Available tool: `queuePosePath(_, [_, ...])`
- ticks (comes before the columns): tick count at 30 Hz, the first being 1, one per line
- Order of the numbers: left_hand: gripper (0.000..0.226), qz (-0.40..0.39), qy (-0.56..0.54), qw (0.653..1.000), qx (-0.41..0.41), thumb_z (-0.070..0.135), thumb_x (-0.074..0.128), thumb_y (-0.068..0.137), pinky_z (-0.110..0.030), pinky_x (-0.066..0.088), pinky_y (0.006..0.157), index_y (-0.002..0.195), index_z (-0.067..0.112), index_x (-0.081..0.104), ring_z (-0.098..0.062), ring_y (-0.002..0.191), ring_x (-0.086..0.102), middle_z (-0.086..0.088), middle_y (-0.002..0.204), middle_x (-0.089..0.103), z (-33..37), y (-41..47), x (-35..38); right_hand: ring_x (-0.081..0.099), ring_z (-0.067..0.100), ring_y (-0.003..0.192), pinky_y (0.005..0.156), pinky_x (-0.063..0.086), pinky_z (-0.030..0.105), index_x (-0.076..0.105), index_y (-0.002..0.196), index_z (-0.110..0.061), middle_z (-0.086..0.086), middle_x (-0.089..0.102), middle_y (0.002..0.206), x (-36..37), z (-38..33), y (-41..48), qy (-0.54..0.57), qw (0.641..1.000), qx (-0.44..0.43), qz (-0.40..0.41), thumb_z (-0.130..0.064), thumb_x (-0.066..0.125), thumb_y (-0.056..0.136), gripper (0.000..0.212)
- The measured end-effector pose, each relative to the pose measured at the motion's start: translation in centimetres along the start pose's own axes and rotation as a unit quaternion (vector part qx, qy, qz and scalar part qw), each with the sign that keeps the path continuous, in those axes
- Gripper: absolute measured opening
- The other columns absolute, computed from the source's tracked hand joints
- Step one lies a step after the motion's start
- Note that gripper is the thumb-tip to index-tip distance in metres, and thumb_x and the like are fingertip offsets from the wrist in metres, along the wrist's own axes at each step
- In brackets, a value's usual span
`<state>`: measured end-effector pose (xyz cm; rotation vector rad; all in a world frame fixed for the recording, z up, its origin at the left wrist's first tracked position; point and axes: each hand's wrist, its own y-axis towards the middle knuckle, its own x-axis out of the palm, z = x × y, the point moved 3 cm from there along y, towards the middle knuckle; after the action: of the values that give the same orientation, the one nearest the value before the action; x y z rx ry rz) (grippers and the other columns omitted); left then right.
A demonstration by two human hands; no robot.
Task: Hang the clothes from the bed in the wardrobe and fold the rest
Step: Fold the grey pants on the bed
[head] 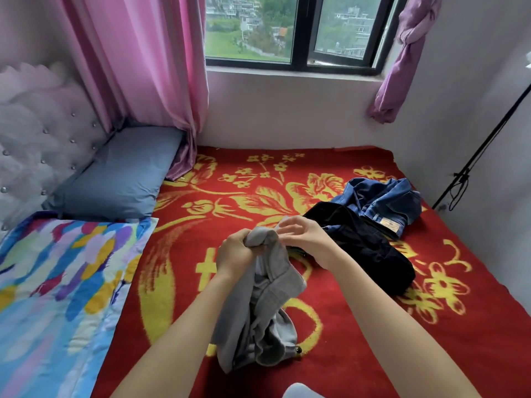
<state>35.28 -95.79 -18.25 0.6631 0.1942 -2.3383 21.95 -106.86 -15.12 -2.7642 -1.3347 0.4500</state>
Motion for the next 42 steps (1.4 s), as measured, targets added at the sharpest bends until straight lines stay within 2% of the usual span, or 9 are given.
queuePosePath(7, [0.017, 0.065, -0.057, 0.996, 0.006, 0.020, 0.076, 0.076, -0.034, 0.048, 0.060, 0.075, 0.032, 0.063, -0.017, 0.069, 0.062, 0.008, 0.070, 0.066, 1.7, 0.7, -1.3, 0.061, 0.000, 0.096, 0.074, 0.046, 0.013, 0.057, 0.110, -0.032, -0.014, 0.065, 0.105, 1.2, 7.0, -2.9, 0.037, 0.996, 0.059, -0.062, -0.028, 0.071, 0.077, 0.036])
queuePosePath(13, [0.018, 0.065, -0.167, 0.984, 0.008, 0.010, 0.074, 0.077, -0.034, 0.045, 0.065, 0.071, 0.020, 0.061, -0.017, 0.070, 0.056, 0.002, 0.070, 0.062, 3.4, 1.3, -2.5, 0.051, 0.001, 0.055, 0.055, 0.040, 0.021, 0.062, 0.068, -0.010, -0.001, 0.058, 0.063, -1.3, 2.2, -2.5, 0.078, 0.973, -0.066, 0.208, 0.006, 0.066, 0.079, 0.020])
queuePosePath(18, [0.079, -0.046, 0.074, 0.992, 0.094, 0.034, 0.082, 0.066, -0.040, 0.038, 0.096, 0.134, 0.021, 0.044, -0.024, 0.120, 0.043, -0.003, 0.131, 0.049, 5.2, 1.7, -5.5, 0.058, 0.005, 0.066, 0.067, 0.048, 0.021, 0.069, 0.082, -0.003, 0.004, 0.065, 0.074, -3.0, -6.1, -2.3, -0.021, 0.969, -0.187, 0.161, 0.005, 0.071, 0.075, 0.010])
queuePosePath(21, [0.096, -0.096, 0.137, 0.965, 0.203, 0.036, 0.080, 0.069, -0.043, 0.024, 0.107, 0.146, 0.033, 0.023, -0.015, 0.135, 0.025, 0.003, 0.150, 0.030, 6.6, 0.5, -5.2, 0.055, 0.002, 0.064, 0.066, 0.047, 0.019, 0.071, 0.087, 0.001, 0.001, 0.062, 0.072, -1.7, -8.6, -1.6, -0.106, 0.967, -0.216, 0.088, 0.010, 0.069, 0.074, 0.016])
queuePosePath(24, [0.056, -0.048, 0.077, 0.977, 0.192, 0.021, 0.075, 0.076, -0.037, 0.046, 0.087, 0.128, 0.023, 0.054, -0.022, 0.107, 0.059, -0.001, 0.111, 0.065, 6.5, -0.2, -3.6, 0.056, -0.004, 0.059, 0.064, 0.047, 0.017, 0.071, 0.090, -0.001, -0.004, 0.061, 0.070, 0.4, -7.6, -0.9, -0.088, 0.976, -0.190, 0.066, 0.011, 0.067, 0.076, 0.019])
queuePosePath(27, [0.020, -0.018, 0.027, 0.990, 0.134, 0.019, 0.072, 0.080, -0.041, 0.045, 0.065, 0.097, 0.014, 0.065, -0.028, 0.076, 0.061, -0.001, 0.075, 0.063, 4.3, -0.7, -2.7, 0.061, 0.007, 0.075, 0.076, 0.050, 0.026, 0.068, 0.095, -0.011, 0.003, 0.067, 0.083, 0.9, -4.9, -0.5, 0.009, 0.989, -0.127, 0.076, 0.005, 0.067, 0.080, 0.022])
queuePosePath(32, [0.006, -0.039, 0.017, 0.994, 0.097, 0.031, 0.068, 0.082, -0.038, 0.044, 0.060, 0.085, 0.035, 0.065, -0.016, 0.070, 0.061, 0.007, 0.070, 0.065, 1.6, -2.0, -0.8, 0.038, 0.003, 0.125, 0.100, 0.032, 0.018, 0.043, 0.137, -0.021, -0.012, 0.043, 0.133, 0.8, 2.9, -1.8, -0.081, 0.996, -0.028, -0.002, -0.022, 0.072, 0.081, 0.063])
queuePosePath(37, [0.019, -0.008, -0.096, 0.994, 0.048, 0.019, 0.067, 0.085, -0.027, 0.038, 0.057, 0.071, 0.031, 0.063, -0.003, 0.057, 0.051, 0.012, 0.058, 0.058, 0.7, -1.8, -0.4, 0.036, -0.017, 0.109, 0.094, 0.032, 0.017, 0.034, 0.126, -0.043, -0.036, 0.036, 0.113, 2.5, 10.3, -3.7, -0.168, 0.985, 0.019, -0.031, -0.024, 0.080, 0.070, 0.075])
queuePosePath(42, [0.021, -0.027, -0.228, 0.972, 0.054, 0.003, 0.065, 0.085, -0.016, 0.046, 0.059, 0.083, 0.024, 0.068, 0.001, 0.066, 0.060, 0.014, 0.068, 0.067, 1.5, -2.3, -0.2, 0.039, 0.014, 0.120, 0.097, 0.037, 0.032, 0.030, 0.141, -0.031, -0.011, 0.045, 0.130, 3.7, 15.0, -3.5, -0.235, 0.969, 0.076, 0.016, -0.035, 0.079, 0.060, 0.095])
